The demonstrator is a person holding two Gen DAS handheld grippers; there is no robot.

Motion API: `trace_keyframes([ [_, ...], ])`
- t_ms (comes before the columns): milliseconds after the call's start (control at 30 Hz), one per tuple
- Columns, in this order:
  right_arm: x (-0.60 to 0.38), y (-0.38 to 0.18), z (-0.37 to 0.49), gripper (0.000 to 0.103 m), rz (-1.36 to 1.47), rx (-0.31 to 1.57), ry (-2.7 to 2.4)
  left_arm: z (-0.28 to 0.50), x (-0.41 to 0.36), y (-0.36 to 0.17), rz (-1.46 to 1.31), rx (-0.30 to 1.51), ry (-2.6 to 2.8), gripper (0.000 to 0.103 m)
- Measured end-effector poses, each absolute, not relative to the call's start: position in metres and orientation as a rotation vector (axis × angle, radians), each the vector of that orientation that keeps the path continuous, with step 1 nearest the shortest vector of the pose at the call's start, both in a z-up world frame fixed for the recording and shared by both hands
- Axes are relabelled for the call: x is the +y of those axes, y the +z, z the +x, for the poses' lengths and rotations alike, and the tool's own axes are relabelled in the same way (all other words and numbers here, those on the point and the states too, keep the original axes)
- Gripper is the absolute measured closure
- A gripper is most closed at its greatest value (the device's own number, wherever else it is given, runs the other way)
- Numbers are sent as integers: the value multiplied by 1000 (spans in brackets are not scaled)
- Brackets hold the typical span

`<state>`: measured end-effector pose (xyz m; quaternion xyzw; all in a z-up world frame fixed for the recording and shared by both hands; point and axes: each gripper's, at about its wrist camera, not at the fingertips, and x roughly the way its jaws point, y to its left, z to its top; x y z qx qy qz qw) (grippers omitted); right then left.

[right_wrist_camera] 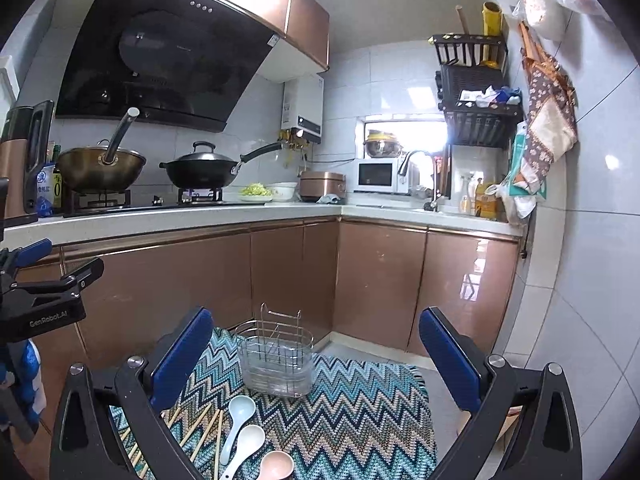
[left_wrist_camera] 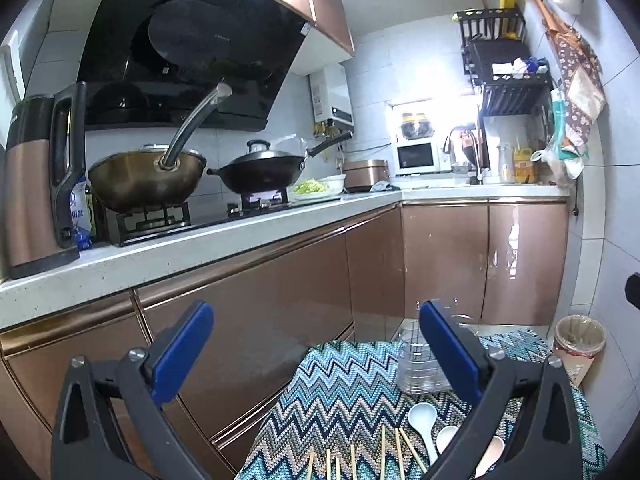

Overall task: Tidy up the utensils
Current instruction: 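Grasp a bamboo chopstick with the left tool while the right tool grasps a white spoon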

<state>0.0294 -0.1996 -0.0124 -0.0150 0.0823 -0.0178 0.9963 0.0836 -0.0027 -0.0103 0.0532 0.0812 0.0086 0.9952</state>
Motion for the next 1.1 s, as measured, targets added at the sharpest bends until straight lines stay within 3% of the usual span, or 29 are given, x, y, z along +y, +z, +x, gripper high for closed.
trace_keyframes([
  [267,-208,-28,51,0,0,239,80,123,36,-27,62,307,55,0],
  [400,-215,-40,66,0,33,309,122,148,60,-57,24,478,41,0],
  [500,-223,-55,83,4,71,395,146,168,70,-87,-7,611,9,0],
  [633,-231,-82,106,21,85,531,145,183,70,-119,-48,757,-97,3],
  [700,-234,-95,117,29,103,599,165,190,65,-132,-65,822,-152,15],
  [767,-237,-107,127,41,125,649,193,200,59,-148,-77,898,-203,40],
  [800,-238,-113,132,43,139,673,212,206,57,-157,-95,942,-236,44],
  [867,-241,-125,142,50,168,722,251,216,53,-173,-122,1016,-277,62],
  [967,-241,-143,159,57,197,797,311,230,48,-198,-144,1118,-310,76],
  [1100,-239,-163,177,62,218,865,371,246,48,-222,-171,1203,-297,86],
])
